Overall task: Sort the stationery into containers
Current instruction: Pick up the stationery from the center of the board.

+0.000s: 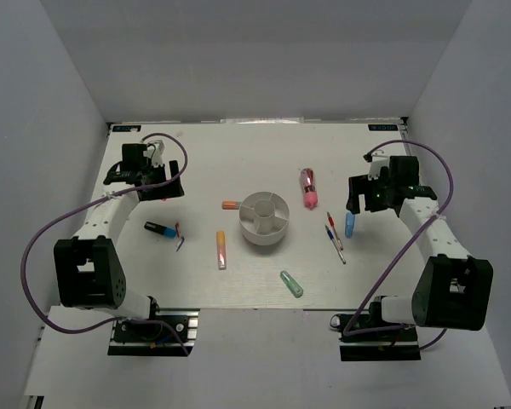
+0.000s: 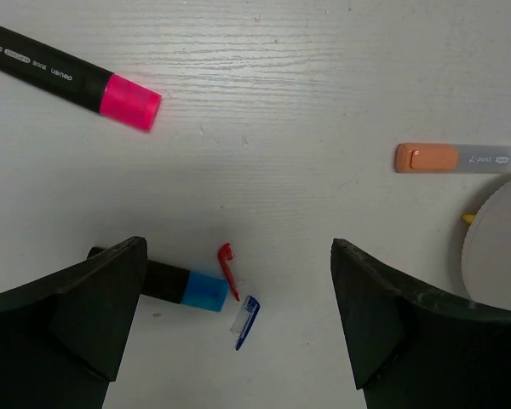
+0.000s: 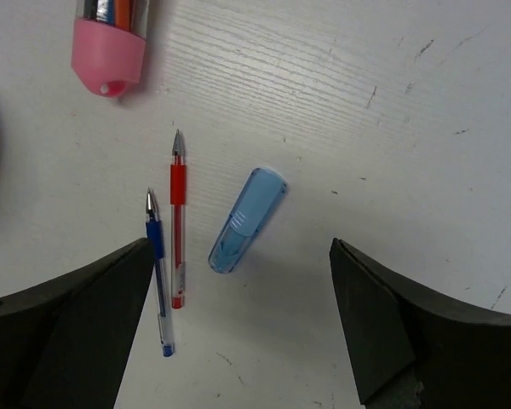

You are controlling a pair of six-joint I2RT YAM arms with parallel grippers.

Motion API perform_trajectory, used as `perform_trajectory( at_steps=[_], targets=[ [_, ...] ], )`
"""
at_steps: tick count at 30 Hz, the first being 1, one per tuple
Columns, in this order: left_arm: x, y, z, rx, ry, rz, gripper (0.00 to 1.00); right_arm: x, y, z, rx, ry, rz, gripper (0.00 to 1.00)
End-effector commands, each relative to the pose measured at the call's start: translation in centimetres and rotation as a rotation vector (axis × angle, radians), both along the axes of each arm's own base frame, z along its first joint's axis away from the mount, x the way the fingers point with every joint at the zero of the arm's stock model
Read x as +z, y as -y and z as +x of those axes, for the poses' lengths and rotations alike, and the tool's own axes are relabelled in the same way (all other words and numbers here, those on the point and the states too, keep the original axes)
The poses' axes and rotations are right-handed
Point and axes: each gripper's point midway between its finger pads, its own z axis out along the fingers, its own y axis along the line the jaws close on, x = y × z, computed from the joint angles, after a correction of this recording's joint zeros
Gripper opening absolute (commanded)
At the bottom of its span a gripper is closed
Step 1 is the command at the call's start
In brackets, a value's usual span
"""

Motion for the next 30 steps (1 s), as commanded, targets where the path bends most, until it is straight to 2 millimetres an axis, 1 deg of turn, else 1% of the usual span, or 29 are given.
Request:
perform_trajectory(
  at_steps=[1, 5, 9, 11, 12, 14, 15, 16, 17, 18, 19, 20, 21, 22, 23, 24, 25, 26, 27, 28, 29, 30],
  targets=[
    [2.2, -0.3, 0.6, 0.026, 0.07, 0.001, 0.98, 0.9, -0.7, 0.2, 0.01, 0.032, 0.033, 0.89],
    [2.2, 0.2, 0.4, -0.012, 0.068, -0.011, 0.98, 0.9, -1.0, 0.4, 0.009, 0.028, 0.052, 0.89],
    [2.2, 0.1, 0.2, -0.004, 0.081, -0.013, 0.98, 0.6, -1.6, 1.0, -0.001, 0.011, 0.082, 0.88],
    [2.2, -0.1, 0.3, 0.005, 0.082, -0.005, 0.98, 0.9, -1.8, 1.7, -0.005, 0.023, 0.088, 0.88],
    [2.2, -0.1, 0.3, 0.007, 0.083, -0.001, 0.98, 0.7, -2.0, 2.0, -0.004, 0.018, 0.092, 0.88],
    [2.5, -0.4, 0.5, 0.013, 0.089, 0.011, 0.98, 1.3, -1.9, 3.1, -0.025, 0.037, 0.1, 0.88],
    [2.5, -0.4, 0.5, 0.014, 0.092, 0.014, 0.98, 0.6, -3.1, 3.4, -0.002, 0.013, 0.105, 0.88],
    [2.6, -0.4, 0.6, 0.013, 0.096, 0.015, 0.98, 1.6, -3.3, 4.5, -0.016, 0.028, 0.12, 0.88],
    [2.4, -0.4, 0.5, 0.011, 0.091, 0.016, 0.98, 1.6, -3.5, 5.1, -0.027, 0.023, 0.125, 0.88],
    [2.1, -0.4, 0.6, 0.01, 0.087, 0.015, 0.98, 0.7, -3.9, 5.7, -0.03, -0.011, 0.134, 0.88],
    [1.8, -0.4, 0.6, 0.009, 0.079, 0.012, 0.98, 0.8, -4.5, 6.2, -0.036, -0.018, 0.148, 0.87],
    [1.8, -0.4, 0.7, 0.009, 0.077, 0.012, 0.98, 1.6, -4.6, 7.5, -0.041, 0.004, 0.142, 0.87],
    [1.4, -0.4, 0.6, 0.01, 0.059, 0.015, 0.98, 0.8, -5.4, 8.1, -0.061, -0.03, 0.166, 0.86],
    [1.4, -0.5, 0.6, 0.011, 0.056, 0.018, 0.98, 0.8, -6.2, 8.6, -0.044, -0.029, 0.166, 0.86],
    [1.5, -0.6, 0.7, 0.014, 0.056, 0.024, 0.98, 0.8, -6.9, 9.7, -0.05, -0.034, 0.177, 0.86],
    [1.5, -0.9, 0.8, 0.021, 0.057, 0.039, 0.98, 0.5, -7.4, 10.1, -0.051, -0.046, 0.182, 0.86],
    [1.4, -1.0, 0.7, 0.022, 0.056, 0.045, 0.98, 0.4, -8.2, 10.3, -0.042, -0.056, 0.188, 0.86],
    [1.5, -1.1, 0.8, 0.021, 0.059, 0.051, 0.98, -0.7, -8.7, 10.7, -0.059, -0.092, 0.195, 0.86],
    [1.4, -1.2, 0.8, 0.021, 0.055, 0.056, 0.98, -0.4, -9.3, 11.5, -0.06, -0.088, 0.202, 0.86],
    [1.2, -1.3, 0.7, 0.021, 0.048, 0.061, 0.98, -0.8, -9.9, 11.5, -0.057, -0.108, 0.207, 0.86],
    [1.2, -1.3, 0.6, 0.02, 0.046, 0.062, 0.98, -2.2, -10.5, 11.6, -0.055, -0.143, 0.201, 0.85],
    [1.1, -1.3, 0.6, 0.019, 0.043, 0.063, 0.98, -2.1, -11.0, 12.1, -0.061, -0.145, 0.207, 0.85]
  ],
)
